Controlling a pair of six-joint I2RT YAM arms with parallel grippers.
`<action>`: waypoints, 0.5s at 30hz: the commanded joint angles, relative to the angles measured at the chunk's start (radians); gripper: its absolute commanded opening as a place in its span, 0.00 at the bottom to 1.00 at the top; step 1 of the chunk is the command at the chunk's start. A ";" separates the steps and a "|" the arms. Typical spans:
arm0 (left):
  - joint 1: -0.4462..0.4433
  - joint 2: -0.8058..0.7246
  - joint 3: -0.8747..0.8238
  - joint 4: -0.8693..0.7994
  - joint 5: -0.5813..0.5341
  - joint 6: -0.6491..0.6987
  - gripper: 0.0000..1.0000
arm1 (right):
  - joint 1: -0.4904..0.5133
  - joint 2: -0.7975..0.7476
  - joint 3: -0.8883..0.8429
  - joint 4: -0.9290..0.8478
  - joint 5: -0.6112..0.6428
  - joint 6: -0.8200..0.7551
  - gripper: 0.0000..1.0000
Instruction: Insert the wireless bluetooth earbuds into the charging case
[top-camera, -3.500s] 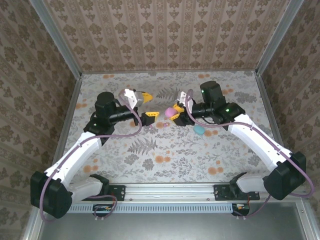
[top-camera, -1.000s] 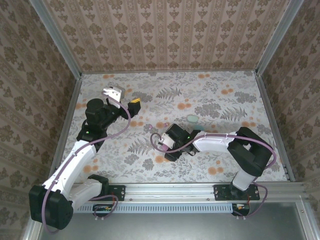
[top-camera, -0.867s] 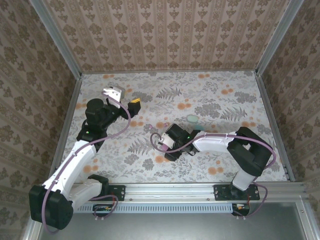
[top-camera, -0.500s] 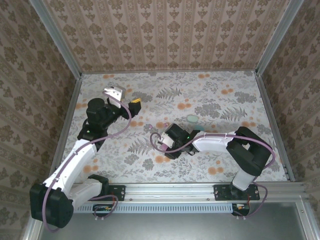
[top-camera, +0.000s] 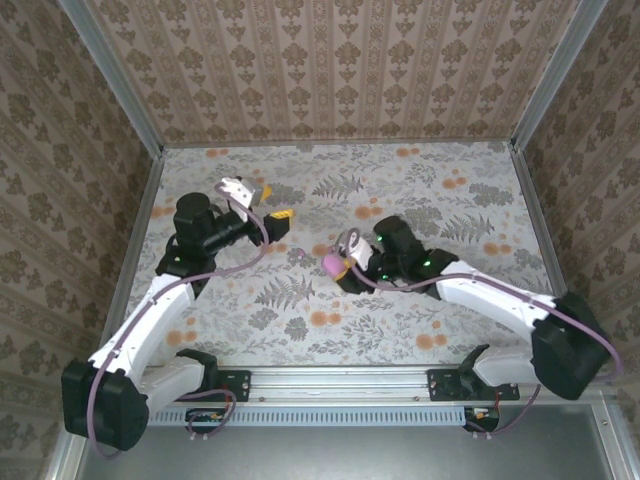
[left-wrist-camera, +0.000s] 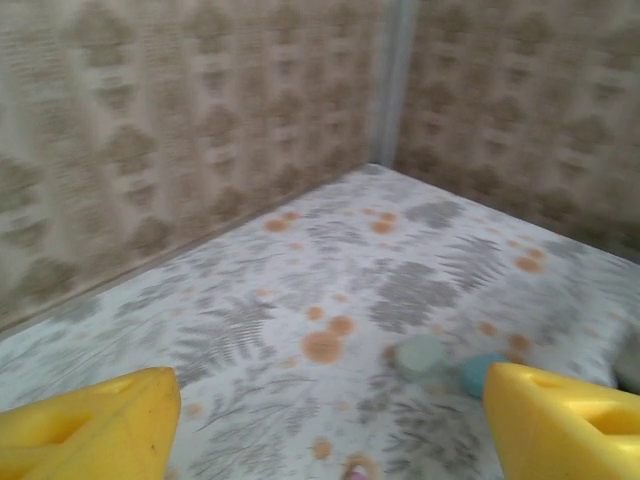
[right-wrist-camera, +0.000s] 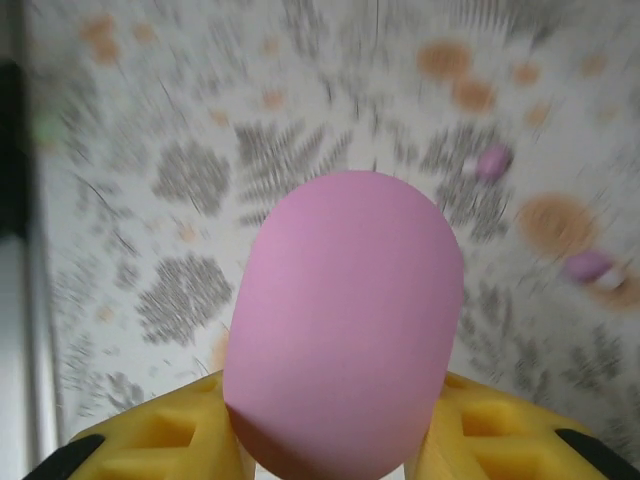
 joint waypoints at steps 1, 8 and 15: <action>0.005 0.044 0.100 -0.103 0.390 0.157 0.80 | -0.050 -0.047 0.084 -0.134 -0.238 -0.087 0.38; -0.037 0.124 0.218 -0.385 0.586 0.346 0.82 | -0.078 -0.094 0.170 -0.200 -0.270 -0.218 0.39; -0.108 0.164 0.252 -0.474 0.541 0.422 0.84 | -0.079 -0.071 0.194 -0.164 -0.233 -0.231 0.39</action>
